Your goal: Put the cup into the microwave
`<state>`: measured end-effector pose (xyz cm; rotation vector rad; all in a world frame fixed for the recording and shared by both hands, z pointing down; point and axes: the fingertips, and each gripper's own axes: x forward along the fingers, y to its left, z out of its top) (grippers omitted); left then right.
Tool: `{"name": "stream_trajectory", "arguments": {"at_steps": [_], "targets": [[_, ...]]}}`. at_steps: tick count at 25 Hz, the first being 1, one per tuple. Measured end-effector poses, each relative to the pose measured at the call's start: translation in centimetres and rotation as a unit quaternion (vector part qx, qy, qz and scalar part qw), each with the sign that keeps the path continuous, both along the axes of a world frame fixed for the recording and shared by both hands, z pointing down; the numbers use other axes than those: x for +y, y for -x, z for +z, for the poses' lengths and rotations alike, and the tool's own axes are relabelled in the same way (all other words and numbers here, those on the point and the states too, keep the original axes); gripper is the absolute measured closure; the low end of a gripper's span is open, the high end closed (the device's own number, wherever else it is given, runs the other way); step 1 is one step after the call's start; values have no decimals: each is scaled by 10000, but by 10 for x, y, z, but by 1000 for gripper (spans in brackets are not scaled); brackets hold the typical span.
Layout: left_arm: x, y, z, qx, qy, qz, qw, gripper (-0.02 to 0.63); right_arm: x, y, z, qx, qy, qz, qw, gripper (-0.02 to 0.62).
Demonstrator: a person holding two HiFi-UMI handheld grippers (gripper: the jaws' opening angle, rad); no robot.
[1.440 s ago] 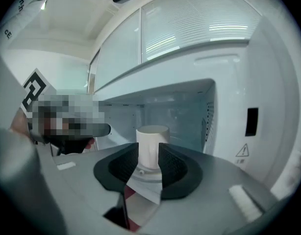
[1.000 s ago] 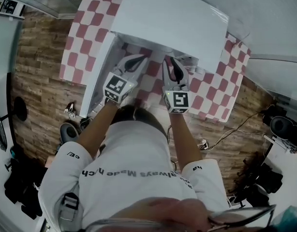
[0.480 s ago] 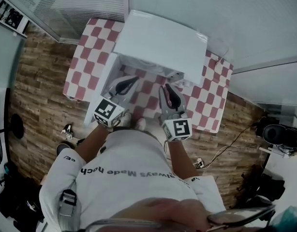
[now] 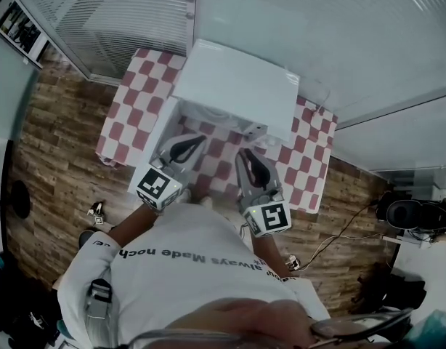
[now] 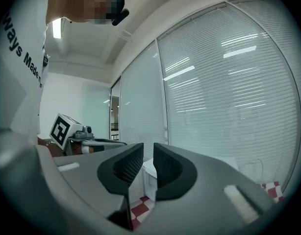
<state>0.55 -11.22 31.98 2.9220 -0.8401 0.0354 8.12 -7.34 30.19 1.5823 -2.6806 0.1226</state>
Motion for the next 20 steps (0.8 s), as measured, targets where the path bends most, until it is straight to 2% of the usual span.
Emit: {"name": "stream_trajectory", "arguments": {"at_steps": [7, 14, 20], "targets": [[11, -3, -12, 120, -35, 91, 9999, 603, 10, 7, -17, 205, -114, -32, 9997, 554], [12, -5, -24, 239, -128, 138, 9995, 601, 11, 9, -30, 196, -219, 16, 9996, 554], [8, -4, -21, 288, -80, 76, 9995, 603, 11, 4, -22, 205, -157, 48, 9997, 554]]}}
